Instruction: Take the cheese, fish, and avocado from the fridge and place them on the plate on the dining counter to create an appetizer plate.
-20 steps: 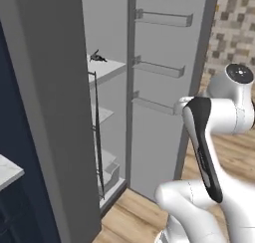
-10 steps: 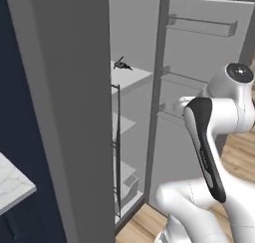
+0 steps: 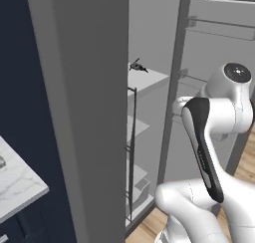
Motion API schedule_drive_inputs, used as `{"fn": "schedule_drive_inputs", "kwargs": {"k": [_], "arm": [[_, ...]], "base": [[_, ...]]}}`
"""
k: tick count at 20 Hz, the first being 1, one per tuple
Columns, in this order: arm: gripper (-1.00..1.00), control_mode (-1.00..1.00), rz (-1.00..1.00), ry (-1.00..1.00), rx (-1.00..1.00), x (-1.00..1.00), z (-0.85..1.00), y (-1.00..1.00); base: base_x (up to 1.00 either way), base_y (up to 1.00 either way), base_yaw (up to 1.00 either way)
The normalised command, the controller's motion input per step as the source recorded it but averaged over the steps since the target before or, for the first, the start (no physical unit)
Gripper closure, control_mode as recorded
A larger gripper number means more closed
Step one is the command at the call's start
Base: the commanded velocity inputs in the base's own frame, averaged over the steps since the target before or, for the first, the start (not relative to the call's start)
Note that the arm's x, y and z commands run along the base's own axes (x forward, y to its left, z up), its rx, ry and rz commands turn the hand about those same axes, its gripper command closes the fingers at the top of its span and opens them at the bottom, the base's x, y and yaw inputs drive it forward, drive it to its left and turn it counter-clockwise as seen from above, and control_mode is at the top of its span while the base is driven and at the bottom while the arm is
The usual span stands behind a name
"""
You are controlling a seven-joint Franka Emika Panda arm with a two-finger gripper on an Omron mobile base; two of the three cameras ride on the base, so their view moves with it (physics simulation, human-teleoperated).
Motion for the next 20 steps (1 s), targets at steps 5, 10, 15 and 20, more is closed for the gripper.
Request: {"fn": "schedule_drive_inputs", "kwargs": {"k": [5, 10, 15, 20], "arm": [[-1.0, 1.0, 0.0, 0.0, 0.0, 0.0, 0.0, 0.0], [-1.0, 1.0, 0.0, 0.0, 0.0, 0.0, 0.0, 0.0], [-1.0, 1.0, 0.0, 0.0, 0.0, 0.0, 0.0, 0.0], [-1.0, 1.0, 0.0, 0.0, 0.0, 0.0, 0.0, 0.0]], "base": [[0.11, -0.23, 0.11], [0.3, -0.37, 0.13], [0.51, -0.48, 0.08], [0.69, 0.14, 0.04]]}}
